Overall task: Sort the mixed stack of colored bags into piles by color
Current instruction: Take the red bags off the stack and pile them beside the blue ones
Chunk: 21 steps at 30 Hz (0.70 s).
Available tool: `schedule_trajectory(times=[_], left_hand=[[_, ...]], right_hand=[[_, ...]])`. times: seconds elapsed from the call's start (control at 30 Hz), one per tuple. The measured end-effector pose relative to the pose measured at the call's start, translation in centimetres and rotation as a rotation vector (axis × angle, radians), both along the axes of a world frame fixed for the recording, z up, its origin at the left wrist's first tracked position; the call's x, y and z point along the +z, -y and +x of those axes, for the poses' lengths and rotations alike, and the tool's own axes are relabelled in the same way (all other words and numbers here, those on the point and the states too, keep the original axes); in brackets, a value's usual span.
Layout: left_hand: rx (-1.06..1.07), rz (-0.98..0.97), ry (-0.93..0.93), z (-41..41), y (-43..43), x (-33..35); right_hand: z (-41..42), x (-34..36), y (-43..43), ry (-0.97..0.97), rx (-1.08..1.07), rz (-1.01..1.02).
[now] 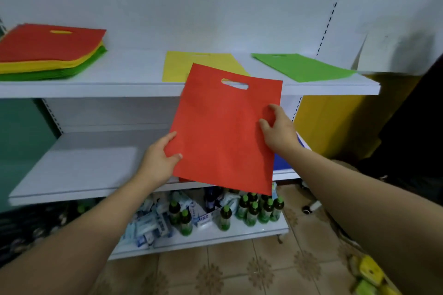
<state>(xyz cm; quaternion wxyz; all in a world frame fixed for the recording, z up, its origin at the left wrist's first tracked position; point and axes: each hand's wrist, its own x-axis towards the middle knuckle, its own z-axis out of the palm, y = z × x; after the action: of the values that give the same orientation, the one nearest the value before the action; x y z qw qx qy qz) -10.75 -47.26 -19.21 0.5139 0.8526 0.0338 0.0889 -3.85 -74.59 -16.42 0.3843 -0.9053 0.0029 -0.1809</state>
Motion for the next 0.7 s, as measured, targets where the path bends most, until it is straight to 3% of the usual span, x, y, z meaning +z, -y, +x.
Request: schedule_trajectory(times=[0.4,0.7], left_hand=[[0.032,-0.072,-0.173,-7.2,-0.4,-6.4],[0.151,0.004,-0.230,-1.2,0.6,-8.9]], right_hand=[[-4.4,-7.1,-0.9,-0.183,0.095,-0.081],[3.3,-10.5,-0.8,-0.220,0.199,-0.081]])
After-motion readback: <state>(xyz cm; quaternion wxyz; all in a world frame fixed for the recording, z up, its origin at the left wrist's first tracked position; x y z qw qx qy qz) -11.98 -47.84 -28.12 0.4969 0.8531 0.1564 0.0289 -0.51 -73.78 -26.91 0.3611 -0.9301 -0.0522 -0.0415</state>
